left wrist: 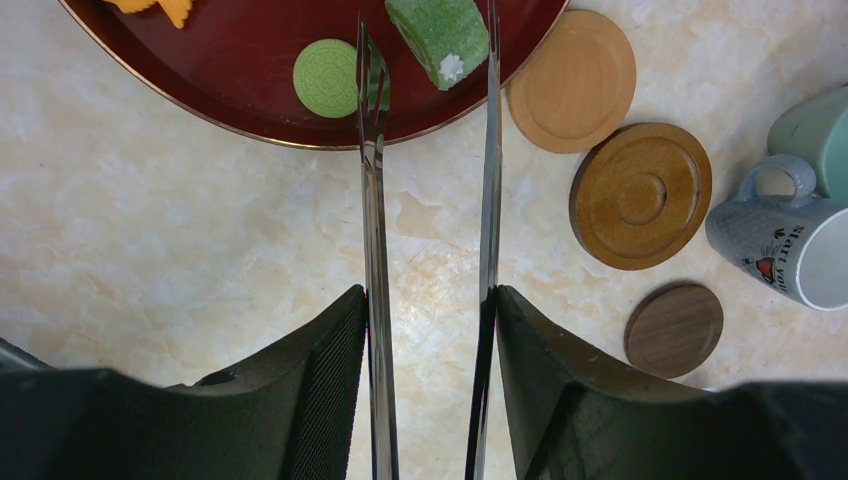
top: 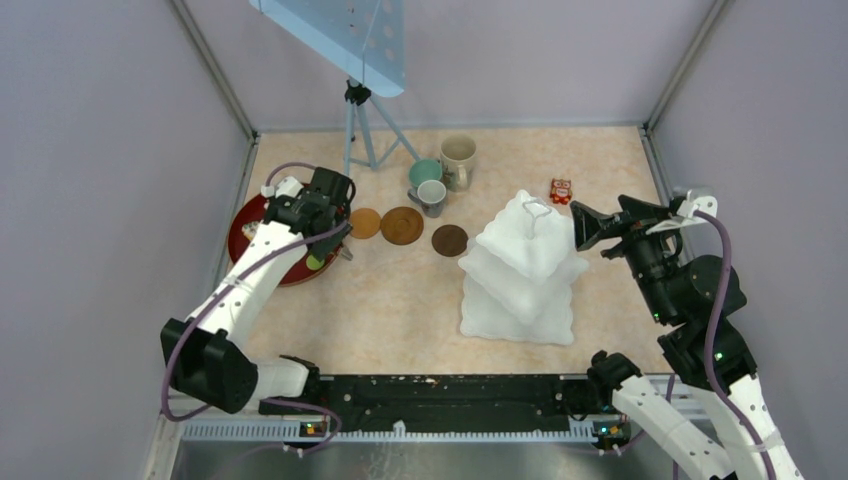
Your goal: Serve the afternoon tea
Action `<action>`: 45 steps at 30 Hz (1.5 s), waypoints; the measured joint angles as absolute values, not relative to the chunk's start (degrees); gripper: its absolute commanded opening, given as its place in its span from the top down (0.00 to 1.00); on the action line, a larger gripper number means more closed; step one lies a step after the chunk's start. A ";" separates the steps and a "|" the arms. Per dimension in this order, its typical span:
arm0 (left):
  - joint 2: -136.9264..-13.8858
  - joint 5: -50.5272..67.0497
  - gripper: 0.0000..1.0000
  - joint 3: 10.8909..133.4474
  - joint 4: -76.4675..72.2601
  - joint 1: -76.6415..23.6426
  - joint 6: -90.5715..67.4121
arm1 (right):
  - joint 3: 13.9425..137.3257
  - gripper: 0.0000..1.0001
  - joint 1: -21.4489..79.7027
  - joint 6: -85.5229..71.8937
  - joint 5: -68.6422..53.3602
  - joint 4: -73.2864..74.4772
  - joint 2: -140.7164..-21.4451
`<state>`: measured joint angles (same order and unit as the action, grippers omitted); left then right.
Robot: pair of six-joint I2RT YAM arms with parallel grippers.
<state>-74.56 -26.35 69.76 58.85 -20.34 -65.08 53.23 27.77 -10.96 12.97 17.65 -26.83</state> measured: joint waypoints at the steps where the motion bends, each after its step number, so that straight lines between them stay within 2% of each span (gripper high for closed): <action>1: -74.87 -25.89 0.45 69.47 58.41 -20.03 -65.08 | 53.23 0.07 27.77 -10.96 12.99 17.65 -26.83; 14: -79.83 -23.77 0.44 69.17 53.95 -18.35 -65.54 | 52.12 0.07 27.99 -11.00 13.04 17.80 -26.85; 21: -79.99 -23.94 0.50 67.83 53.41 -18.20 -66.04 | 52.12 0.07 27.99 -11.05 13.04 18.02 -26.85; 26: -79.96 -24.12 0.57 66.24 53.17 -18.04 -66.08 | 52.12 0.07 28.01 -11.16 13.02 18.06 -26.85; 33: -78.89 -24.99 0.75 66.15 53.10 -17.91 -64.82 | 52.12 0.07 28.01 -11.62 13.02 18.11 -26.85; 45: -71.64 -22.98 0.77 66.26 53.08 -17.87 -50.57 | 52.18 0.08 28.01 -11.57 13.34 18.50 -27.29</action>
<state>-71.64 -22.98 66.26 53.08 -17.87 -50.57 52.18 28.01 -11.57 13.34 18.50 -27.29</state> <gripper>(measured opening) 0.324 0.927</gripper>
